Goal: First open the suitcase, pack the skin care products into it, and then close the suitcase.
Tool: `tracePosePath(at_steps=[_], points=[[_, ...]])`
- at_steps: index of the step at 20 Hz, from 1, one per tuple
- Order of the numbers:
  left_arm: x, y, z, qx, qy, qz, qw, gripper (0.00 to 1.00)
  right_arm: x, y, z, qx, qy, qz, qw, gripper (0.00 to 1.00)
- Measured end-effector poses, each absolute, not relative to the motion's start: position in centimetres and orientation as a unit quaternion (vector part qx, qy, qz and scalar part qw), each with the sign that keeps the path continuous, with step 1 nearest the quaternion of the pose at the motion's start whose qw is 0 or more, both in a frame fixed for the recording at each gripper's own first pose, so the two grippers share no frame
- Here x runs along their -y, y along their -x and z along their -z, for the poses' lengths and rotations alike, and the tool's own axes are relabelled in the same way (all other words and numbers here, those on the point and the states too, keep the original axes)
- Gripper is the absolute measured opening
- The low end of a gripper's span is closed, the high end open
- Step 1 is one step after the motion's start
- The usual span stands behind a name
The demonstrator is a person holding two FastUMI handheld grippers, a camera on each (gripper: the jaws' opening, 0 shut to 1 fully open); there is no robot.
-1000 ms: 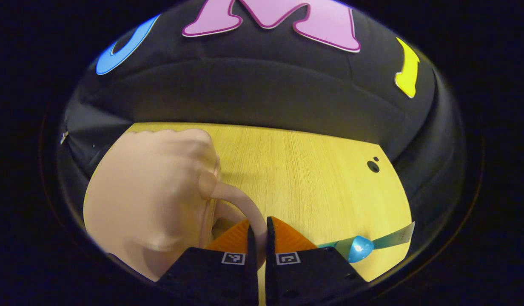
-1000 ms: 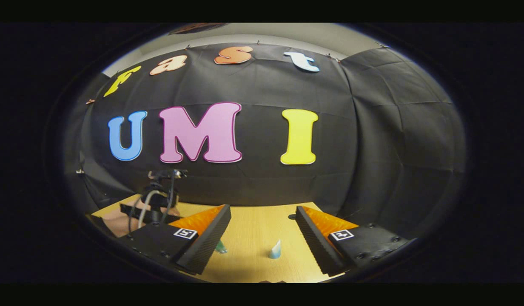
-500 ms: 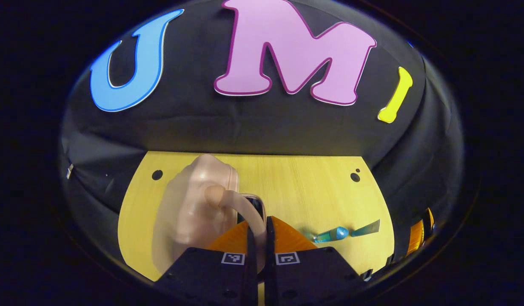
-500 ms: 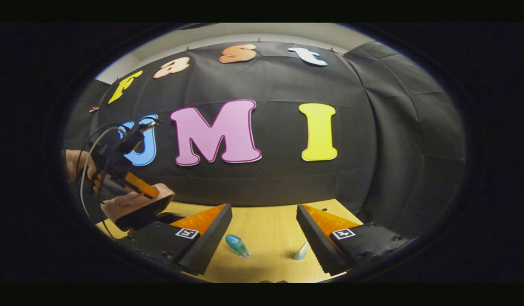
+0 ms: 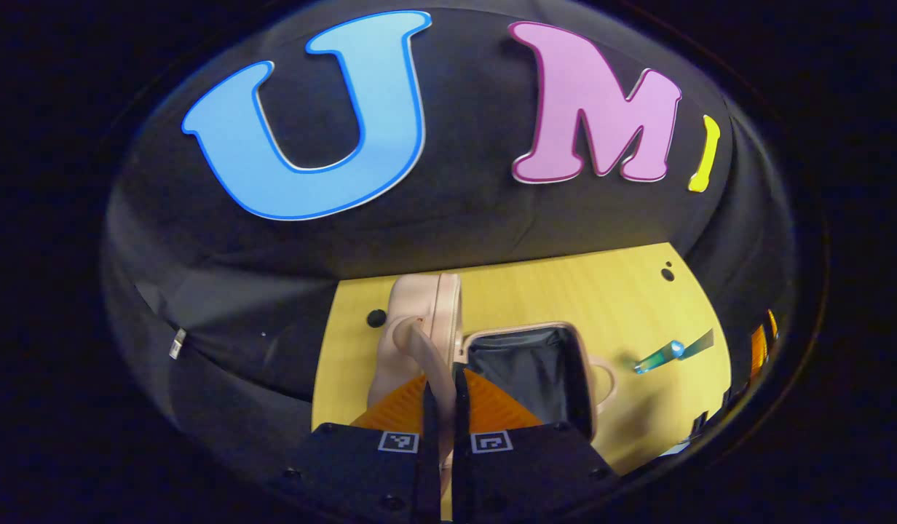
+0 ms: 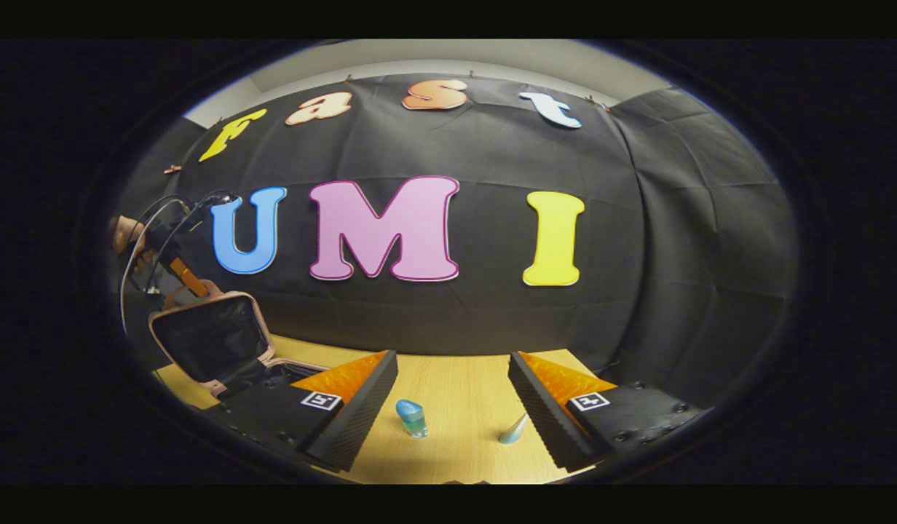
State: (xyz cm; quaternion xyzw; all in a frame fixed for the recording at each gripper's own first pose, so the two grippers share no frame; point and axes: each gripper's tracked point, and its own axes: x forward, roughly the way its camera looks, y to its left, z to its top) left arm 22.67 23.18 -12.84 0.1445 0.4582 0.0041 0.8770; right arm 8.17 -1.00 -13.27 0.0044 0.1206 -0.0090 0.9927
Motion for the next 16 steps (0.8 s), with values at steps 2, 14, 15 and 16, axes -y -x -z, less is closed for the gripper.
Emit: tracePosePath(at_steps=[2, 14, 15, 16], points=[[-29.0, -23.6, 13.6, -0.448, -0.186, -0.031, 0.874, 0.11, -0.2, -7.7, 13.3, -0.124, -0.004, 0.014, 0.992, 0.97], [-46.7, -24.1, 31.8, -0.498, -0.173, -0.098, 0.844, 0.1, -4.8, -7.9, 17.2, -0.143, 0.066, 0.006, 0.988, 0.96], [-47.1, -24.0, 33.0, -0.501, -0.171, -0.098, 0.843, 0.1, -4.9, -7.6, 17.4, -0.141, 0.068, 0.009, 0.988, 0.97], [-47.2, -23.9, 34.0, -0.503, -0.171, -0.099, 0.841, 0.11, -4.9, -7.5, 17.7, -0.14, 0.068, 0.012, 0.988, 0.96]])
